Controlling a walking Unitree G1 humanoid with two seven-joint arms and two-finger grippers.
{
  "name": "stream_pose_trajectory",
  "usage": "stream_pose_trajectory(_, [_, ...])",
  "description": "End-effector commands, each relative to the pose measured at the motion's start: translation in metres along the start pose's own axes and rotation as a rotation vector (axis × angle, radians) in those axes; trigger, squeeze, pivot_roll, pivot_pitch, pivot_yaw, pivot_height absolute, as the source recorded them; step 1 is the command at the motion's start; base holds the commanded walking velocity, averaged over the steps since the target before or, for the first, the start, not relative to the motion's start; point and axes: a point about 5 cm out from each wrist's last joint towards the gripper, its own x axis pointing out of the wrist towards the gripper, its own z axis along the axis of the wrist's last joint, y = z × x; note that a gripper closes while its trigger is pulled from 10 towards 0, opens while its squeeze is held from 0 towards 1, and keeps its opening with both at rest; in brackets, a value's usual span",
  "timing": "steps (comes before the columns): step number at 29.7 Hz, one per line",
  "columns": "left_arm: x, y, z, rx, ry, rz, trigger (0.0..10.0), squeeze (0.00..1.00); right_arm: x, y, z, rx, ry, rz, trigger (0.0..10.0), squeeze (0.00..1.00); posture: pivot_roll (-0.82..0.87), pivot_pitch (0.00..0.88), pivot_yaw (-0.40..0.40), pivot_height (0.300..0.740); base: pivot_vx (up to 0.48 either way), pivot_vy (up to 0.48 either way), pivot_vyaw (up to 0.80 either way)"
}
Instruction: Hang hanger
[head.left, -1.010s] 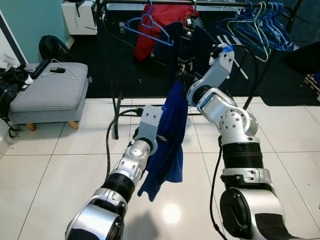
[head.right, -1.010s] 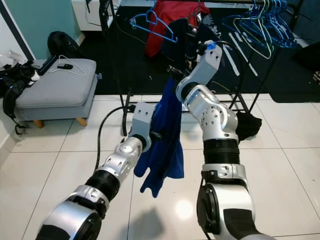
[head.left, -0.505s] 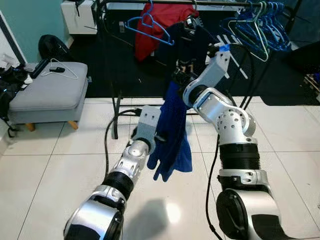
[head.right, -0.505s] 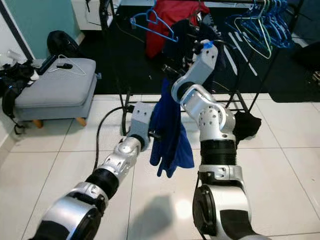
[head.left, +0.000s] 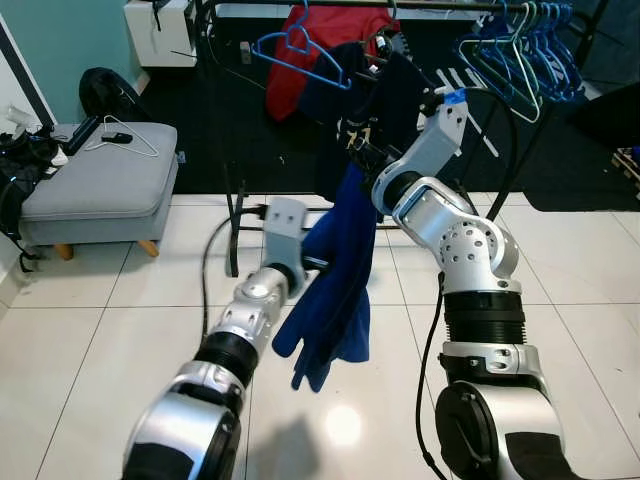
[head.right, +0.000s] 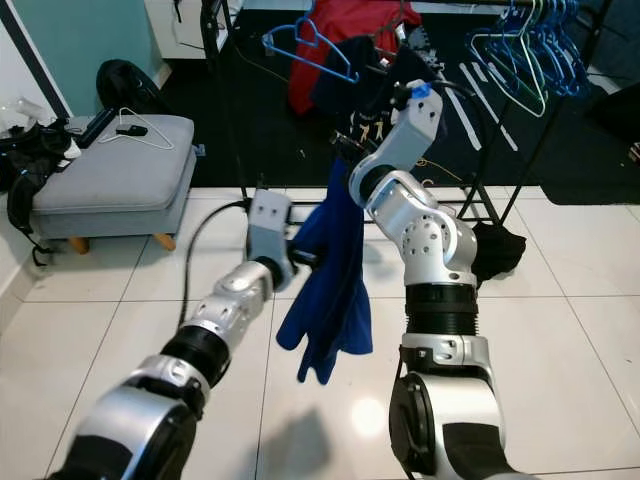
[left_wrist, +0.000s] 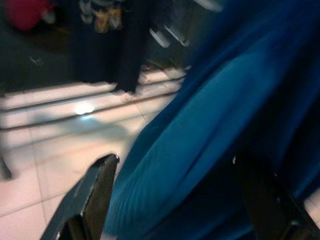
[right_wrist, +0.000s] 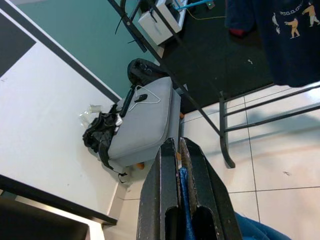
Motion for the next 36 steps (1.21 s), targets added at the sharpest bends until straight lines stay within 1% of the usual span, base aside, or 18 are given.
stream_pose_trajectory(1, [-0.003,-0.005,-0.005,-0.031,0.012,-0.053,10.0,0.00,-0.001,-0.002,0.000,-0.004,-0.015,-0.014,0.0,0.00,-0.09,0.181,-0.018,0.740,0.000,0.000,0.00])
stream_pose_trajectory(5, [-0.005,-0.009,-0.005,-0.029,0.015,-0.099,10.0,0.00,0.000,-0.003,0.001,-0.005,-0.018,-0.023,0.0,0.00,-0.09,0.182,-0.019,0.740,0.000,0.000,0.00])
stream_pose_trajectory(12, [-0.008,-0.004,-0.006,-0.008,0.020,-0.120,10.0,0.00,0.001,-0.006,0.002,-0.009,-0.030,-0.046,0.0,0.00,-0.09,0.182,-0.021,0.740,0.000,0.000,0.00])
stream_pose_trajectory(14, [-0.011,0.000,-0.004,0.008,0.024,-0.143,10.0,0.00,0.002,-0.010,0.004,-0.015,-0.040,-0.067,0.0,0.00,-0.09,0.187,-0.025,0.740,0.000,0.000,0.00])
stream_pose_trajectory(15, [-0.011,0.000,-0.004,0.008,0.024,-0.143,10.0,0.00,0.002,-0.010,0.004,-0.015,-0.040,-0.067,0.0,0.00,-0.09,0.187,-0.025,0.740,0.000,0.000,0.00])
stream_pose_trajectory(17, [-0.014,-0.001,0.003,0.007,0.016,-0.195,10.0,0.00,0.003,-0.014,0.007,-0.023,-0.051,-0.089,0.0,0.00,-0.10,0.192,-0.028,0.740,0.000,0.000,0.00])
stream_pose_trajectory(19, [-0.014,-0.001,0.003,0.007,0.016,-0.195,10.0,0.00,0.003,-0.014,0.007,-0.023,-0.051,-0.089,0.0,0.00,-0.10,0.192,-0.028,0.740,0.000,0.000,0.00])
stream_pose_trajectory(21, [-0.019,-0.007,0.011,-0.017,-0.009,-0.292,10.0,0.00,0.004,-0.017,0.009,-0.033,-0.058,-0.109,0.0,0.00,-0.10,0.194,-0.029,0.740,0.000,0.000,0.00])
stream_pose_trajectory(22, [-0.019,-0.007,0.011,-0.017,-0.009,-0.292,10.0,0.00,0.004,-0.017,0.009,-0.033,-0.058,-0.109,0.0,0.00,-0.10,0.194,-0.029,0.740,0.000,0.000,0.00])
stream_pose_trajectory(23, [-0.023,-0.010,0.015,-0.029,-0.026,-0.362,10.0,0.00,0.004,-0.019,0.010,-0.038,-0.063,-0.117,0.0,0.00,-0.10,0.194,-0.029,0.740,0.000,0.000,0.00])
stream_pose_trajectory(24, [-0.023,-0.010,0.015,-0.029,-0.026,-0.362,10.0,0.00,0.004,-0.019,0.010,-0.038,-0.063,-0.117,0.0,0.00,-0.10,0.194,-0.029,0.740,0.000,0.000,0.00])
stream_pose_trajectory(25, [-0.029,-0.011,0.017,-0.039,-0.032,-0.444,10.0,0.00,0.005,-0.021,0.011,-0.043,-0.066,-0.127,0.0,0.00,-0.10,0.197,-0.031,0.740,0.000,0.000,0.00])
stream_pose_trajectory(27, [-0.029,-0.011,0.017,-0.039,-0.032,-0.444,10.0,0.00,0.005,-0.021,0.011,-0.043,-0.066,-0.127,0.0,0.00,-0.10,0.197,-0.031,0.740,0.000,0.000,0.00])
stream_pose_trajectory(28, [-0.036,-0.011,0.017,-0.032,-0.024,-0.514,10.0,0.00,0.005,-0.023,0.012,-0.049,-0.070,-0.134,0.0,0.00,-0.10,0.198,-0.033,0.740,0.000,0.000,0.00])
stream_pose_trajectory(29, [-0.036,-0.011,0.017,-0.032,-0.024,-0.514,10.0,0.00,0.005,-0.023,0.012,-0.049,-0.070,-0.134,0.0,0.00,-0.10,0.198,-0.033,0.740,0.000,0.000,0.00])
stream_pose_trajectory(30, [-0.041,-0.011,0.018,-0.051,-0.025,-0.565,10.0,0.00,0.005,-0.024,0.012,-0.053,-0.071,-0.139,0.0,0.00,-0.10,0.198,-0.034,0.740,0.000,0.000,0.00])
stream_pose_trajectory(35, [-0.041,-0.018,0.021,-0.114,-0.040,-0.611,10.0,0.00,0.006,-0.025,0.013,-0.055,-0.073,-0.144,0.0,0.00,-0.10,0.198,-0.036,0.740,0.000,0.000,0.00])
stream_pose_trajectory(36, [-0.035,-0.024,0.019,-0.113,-0.032,-0.585,10.0,0.00,0.006,-0.025,0.013,-0.055,-0.073,-0.145,0.0,0.00,-0.10,0.197,-0.036,0.740,0.000,0.000,0.00])
